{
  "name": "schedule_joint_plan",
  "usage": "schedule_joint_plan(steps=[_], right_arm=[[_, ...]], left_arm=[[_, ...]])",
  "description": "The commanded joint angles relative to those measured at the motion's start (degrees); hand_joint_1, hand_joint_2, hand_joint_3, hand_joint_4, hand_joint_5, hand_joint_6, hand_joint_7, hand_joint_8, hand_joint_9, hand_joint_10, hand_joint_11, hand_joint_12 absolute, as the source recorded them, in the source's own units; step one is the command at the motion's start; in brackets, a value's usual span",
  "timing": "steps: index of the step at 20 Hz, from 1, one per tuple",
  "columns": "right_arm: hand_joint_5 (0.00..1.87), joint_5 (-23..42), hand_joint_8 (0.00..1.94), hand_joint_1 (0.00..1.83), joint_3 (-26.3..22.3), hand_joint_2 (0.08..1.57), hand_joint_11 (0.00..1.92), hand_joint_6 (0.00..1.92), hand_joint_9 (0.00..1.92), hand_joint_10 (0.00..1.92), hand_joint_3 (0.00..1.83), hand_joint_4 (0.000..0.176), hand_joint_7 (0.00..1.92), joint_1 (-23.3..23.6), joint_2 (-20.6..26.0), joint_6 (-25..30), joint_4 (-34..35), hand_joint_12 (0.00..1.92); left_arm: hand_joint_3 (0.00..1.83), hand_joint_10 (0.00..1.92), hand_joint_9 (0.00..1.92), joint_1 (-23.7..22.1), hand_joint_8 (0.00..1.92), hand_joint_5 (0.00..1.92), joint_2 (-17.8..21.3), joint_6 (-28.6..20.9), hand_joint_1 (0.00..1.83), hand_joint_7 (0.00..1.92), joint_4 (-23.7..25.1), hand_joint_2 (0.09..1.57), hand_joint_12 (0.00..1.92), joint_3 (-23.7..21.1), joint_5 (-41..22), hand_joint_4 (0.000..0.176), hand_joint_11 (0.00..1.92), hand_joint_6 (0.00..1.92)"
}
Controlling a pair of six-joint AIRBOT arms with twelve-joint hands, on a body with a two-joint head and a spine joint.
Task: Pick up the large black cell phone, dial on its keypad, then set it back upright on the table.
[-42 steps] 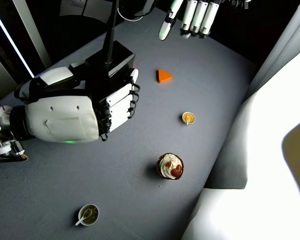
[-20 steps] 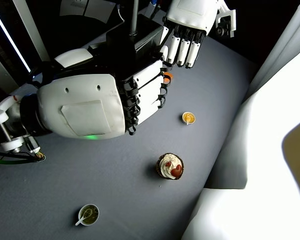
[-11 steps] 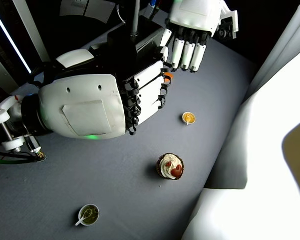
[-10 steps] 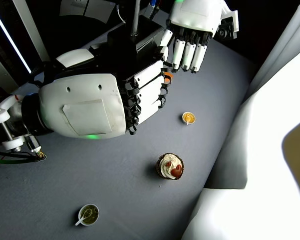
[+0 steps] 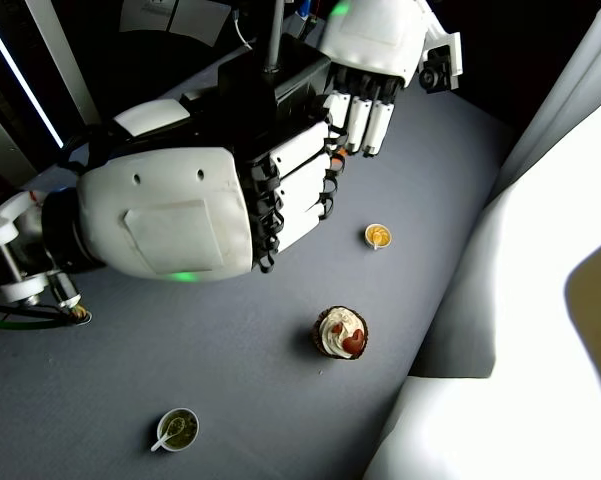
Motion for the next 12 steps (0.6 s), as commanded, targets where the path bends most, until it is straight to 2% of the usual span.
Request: schedule_joint_plan(steps=[1,4,9,10,11,12], right_arm=[[0.91,8.5,1.17,1.37,0.0,1.14,0.85,0.93,0.89,1.32,0.0,0.0,0.87,1.3,0.4,1.5,1.5,1.3],[0.92,8.5,1.15,1.37,0.4,1.14,0.85,0.91,0.91,1.29,0.0,0.0,0.89,1.7,0.4,1.5,1.5,1.28],[0.92,8.5,1.14,1.37,1.2,1.14,0.85,0.92,0.9,1.31,0.0,0.0,0.89,2.2,0.4,1.5,1.5,1.28],[0.92,8.5,1.1,1.46,1.3,1.12,0.82,0.86,0.92,1.17,0.0,0.0,0.88,2.2,0.5,1.5,1.5,1.55],[0.91,8.5,1.11,1.48,1.2,1.13,0.81,0.86,0.92,1.16,0.0,0.0,0.87,2.2,0.5,1.5,1.5,1.61],[0.89,8.5,1.15,1.39,1.2,1.14,0.82,0.94,0.91,1.27,0.0,0.0,0.87,2.2,0.5,1.5,1.5,1.37]], left_arm=[[0.73,1.92,0.99,-1.1,1.7,0.0,0.2,-0.3,1.33,0.7,-6.0,0.93,1.92,-0.4,-0.3,0.157,1.07,0.0],[0.73,1.92,0.99,0.8,1.71,0.0,0.8,1.2,1.33,0.7,-8.1,0.93,1.92,0.5,-1.0,0.157,1.05,0.0],[0.76,1.92,1.02,2.2,1.71,0.0,2.0,2.4,1.33,0.71,-9.4,0.91,1.92,4.2,-3.0,0.137,1.1,0.0],[0.76,1.92,1.01,2.3,1.7,0.0,2.0,2.5,1.33,0.71,-9.5,0.92,1.92,4.9,-3.2,0.136,1.08,0.0],[0.75,1.92,0.99,2.4,1.71,0.0,2.1,2.7,1.33,0.7,-9.9,0.92,1.92,5.5,-3.3,0.145,1.07,0.0],[0.72,1.92,0.98,2.6,1.71,0.0,2.1,3.1,1.33,0.69,-10.3,0.94,1.92,5.9,-3.3,0.151,1.04,0.0]])
